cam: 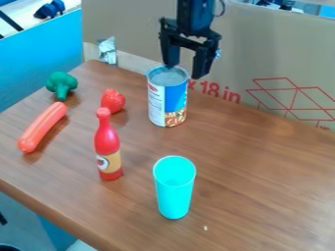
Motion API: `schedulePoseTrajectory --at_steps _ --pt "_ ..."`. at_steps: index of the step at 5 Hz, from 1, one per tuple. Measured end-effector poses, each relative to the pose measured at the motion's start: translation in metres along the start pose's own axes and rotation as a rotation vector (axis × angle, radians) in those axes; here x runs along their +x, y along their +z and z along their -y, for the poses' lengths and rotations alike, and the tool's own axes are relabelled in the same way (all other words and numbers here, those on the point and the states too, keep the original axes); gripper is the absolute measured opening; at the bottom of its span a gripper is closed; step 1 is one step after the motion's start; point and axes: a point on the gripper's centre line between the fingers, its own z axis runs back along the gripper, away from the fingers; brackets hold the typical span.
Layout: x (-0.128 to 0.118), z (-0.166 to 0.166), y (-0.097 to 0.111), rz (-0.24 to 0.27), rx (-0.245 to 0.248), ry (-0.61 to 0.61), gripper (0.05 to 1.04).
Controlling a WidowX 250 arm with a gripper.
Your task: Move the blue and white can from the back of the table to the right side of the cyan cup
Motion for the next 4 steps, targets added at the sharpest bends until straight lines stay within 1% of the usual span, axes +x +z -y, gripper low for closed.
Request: schedulePoseTrajectory --at_steps 1,2,3,4 --pt "0.002 -0.003 -0.003 0.005 0.018 0.013 1.001" --pt "0.006 -0.007 -0.017 -0.011 0.041 0.026 1.001" --pt "0.004 -0.012 -0.021 -0.039 0.068 0.047 1.001" --pt "0.005 -0.015 -0.022 -0.032 0.078 0.065 1.001"
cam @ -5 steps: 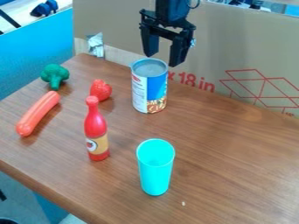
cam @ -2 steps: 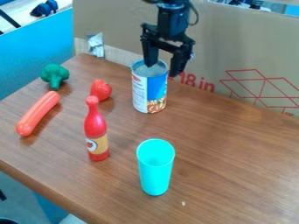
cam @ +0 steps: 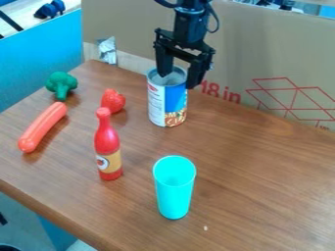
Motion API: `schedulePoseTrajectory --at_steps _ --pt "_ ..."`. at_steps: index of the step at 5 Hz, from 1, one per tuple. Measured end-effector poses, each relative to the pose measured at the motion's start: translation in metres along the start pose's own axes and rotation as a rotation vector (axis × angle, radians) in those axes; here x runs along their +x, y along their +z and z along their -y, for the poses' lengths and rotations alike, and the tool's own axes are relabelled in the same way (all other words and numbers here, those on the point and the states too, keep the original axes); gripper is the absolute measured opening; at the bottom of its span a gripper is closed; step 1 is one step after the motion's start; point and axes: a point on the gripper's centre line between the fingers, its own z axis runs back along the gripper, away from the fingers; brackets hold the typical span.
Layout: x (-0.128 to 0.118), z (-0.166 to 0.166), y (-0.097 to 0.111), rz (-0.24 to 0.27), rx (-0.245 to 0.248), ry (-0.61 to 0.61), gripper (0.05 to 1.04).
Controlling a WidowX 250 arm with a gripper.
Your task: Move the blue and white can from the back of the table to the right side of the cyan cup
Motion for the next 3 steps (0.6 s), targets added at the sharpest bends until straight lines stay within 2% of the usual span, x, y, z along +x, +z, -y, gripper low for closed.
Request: schedulePoseTrajectory --at_steps 1,3 --pt "-0.004 0.006 -0.009 -0.013 -0.017 0.012 1.001" --pt "-0.007 0.039 -0.007 0.017 -0.075 0.016 1.001"
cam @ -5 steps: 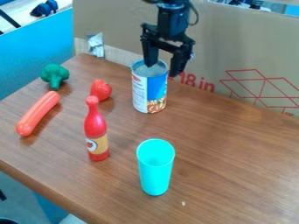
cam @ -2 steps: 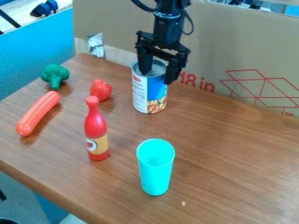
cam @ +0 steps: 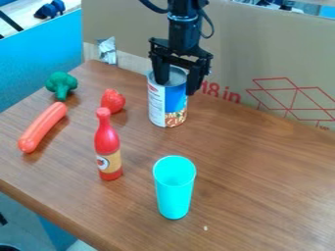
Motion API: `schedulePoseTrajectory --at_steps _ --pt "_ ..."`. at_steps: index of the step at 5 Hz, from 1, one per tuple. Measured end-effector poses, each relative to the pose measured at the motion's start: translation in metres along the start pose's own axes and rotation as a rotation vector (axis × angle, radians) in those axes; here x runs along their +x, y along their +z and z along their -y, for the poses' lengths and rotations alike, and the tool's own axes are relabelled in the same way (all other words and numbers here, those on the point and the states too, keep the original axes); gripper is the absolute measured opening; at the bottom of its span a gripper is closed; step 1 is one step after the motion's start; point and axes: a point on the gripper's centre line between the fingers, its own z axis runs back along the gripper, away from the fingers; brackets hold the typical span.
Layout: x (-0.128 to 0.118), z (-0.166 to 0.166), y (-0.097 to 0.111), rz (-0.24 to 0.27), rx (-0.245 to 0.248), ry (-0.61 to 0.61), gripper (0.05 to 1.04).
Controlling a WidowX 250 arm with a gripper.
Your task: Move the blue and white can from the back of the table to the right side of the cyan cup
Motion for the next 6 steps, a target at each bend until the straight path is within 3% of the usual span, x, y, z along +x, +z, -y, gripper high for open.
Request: schedulePoseTrajectory --at_steps 1,4,6 --pt "-0.003 0.011 0.001 0.011 -0.021 0.018 1.001" --pt "-0.005 0.126 -0.002 -0.012 -0.040 -0.121 1.001" --pt "-0.037 0.185 0.005 -0.008 -0.084 -0.193 1.001"
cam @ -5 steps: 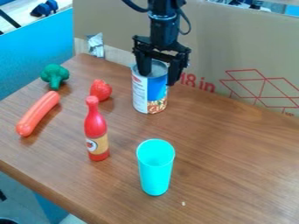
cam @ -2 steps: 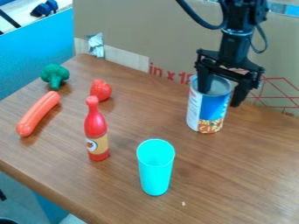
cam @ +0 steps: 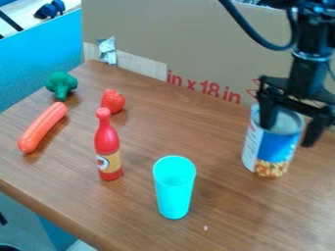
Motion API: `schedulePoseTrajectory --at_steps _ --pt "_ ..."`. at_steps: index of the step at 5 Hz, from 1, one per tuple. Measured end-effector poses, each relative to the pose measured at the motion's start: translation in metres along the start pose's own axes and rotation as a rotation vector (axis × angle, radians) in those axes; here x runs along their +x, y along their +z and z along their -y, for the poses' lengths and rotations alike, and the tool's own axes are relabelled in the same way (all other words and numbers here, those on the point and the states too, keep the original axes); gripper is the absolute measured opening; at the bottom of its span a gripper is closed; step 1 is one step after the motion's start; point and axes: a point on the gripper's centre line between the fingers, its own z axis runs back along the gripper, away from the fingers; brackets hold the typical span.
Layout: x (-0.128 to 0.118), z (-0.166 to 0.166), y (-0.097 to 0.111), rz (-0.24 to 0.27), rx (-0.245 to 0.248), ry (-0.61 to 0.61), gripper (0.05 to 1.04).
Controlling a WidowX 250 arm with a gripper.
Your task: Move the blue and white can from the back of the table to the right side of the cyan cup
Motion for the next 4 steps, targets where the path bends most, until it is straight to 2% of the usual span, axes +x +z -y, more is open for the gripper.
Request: schedulePoseTrajectory --at_steps 1,2,4 --pt "-0.003 0.012 0.001 0.018 -0.032 -0.009 1.001" --pt "-0.002 0.010 0.002 0.027 -0.031 0.001 1.001" --pt "-0.004 -0.032 0.016 0.065 -0.011 0.114 1.001"
